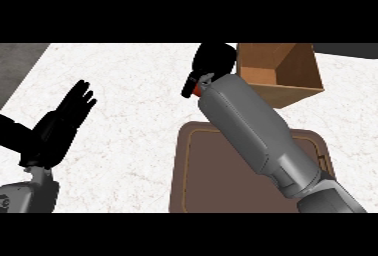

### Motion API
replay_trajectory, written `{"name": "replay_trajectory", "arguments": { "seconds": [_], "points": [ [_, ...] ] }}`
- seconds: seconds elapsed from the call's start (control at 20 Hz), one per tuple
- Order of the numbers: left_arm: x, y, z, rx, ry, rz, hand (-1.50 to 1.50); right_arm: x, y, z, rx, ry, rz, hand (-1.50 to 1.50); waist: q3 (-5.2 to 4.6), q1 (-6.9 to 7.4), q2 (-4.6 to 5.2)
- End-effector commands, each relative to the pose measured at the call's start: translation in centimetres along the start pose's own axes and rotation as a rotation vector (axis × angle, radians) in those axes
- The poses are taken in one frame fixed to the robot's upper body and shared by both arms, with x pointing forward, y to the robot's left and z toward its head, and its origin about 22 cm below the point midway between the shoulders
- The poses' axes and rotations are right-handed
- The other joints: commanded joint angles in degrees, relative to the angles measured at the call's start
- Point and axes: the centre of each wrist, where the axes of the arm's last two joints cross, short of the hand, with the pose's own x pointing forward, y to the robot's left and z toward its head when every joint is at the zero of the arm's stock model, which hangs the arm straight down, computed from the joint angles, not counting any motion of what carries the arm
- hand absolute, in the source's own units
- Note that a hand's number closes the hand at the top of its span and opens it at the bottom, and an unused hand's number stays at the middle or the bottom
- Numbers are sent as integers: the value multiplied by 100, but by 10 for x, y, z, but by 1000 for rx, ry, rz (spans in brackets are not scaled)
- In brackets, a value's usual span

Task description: Pick the bell pepper from the tray and place it in the cardboard box

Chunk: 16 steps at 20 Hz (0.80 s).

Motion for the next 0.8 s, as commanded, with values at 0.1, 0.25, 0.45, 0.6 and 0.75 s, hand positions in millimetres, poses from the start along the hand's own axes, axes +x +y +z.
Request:
{"name": "replay_trajectory", "arguments": {
  "seconds": [0.1,0.25,0.45,0.6,0.75],
  "points": [
    [-2,6,0,21,6,-8,0,50,-61,29,-238,39,-45,150,-12,-27,-64],
    [-2,6,-1,14,5,-7,0,59,-71,32,-343,55,-72,150,-16,-58,-47],
    [-7,9,3,45,15,-8,0,73,-97,42,-466,134,-88,150,-16,-214,-96],
    [-4,16,6,54,20,-5,0,78,-112,46,-504,169,-133,150,-8,-337,-129],
    [3,10,-2,64,15,3,0,82,-120,44,-542,223,-106,150,-11,-395,-92]
  ]
}}
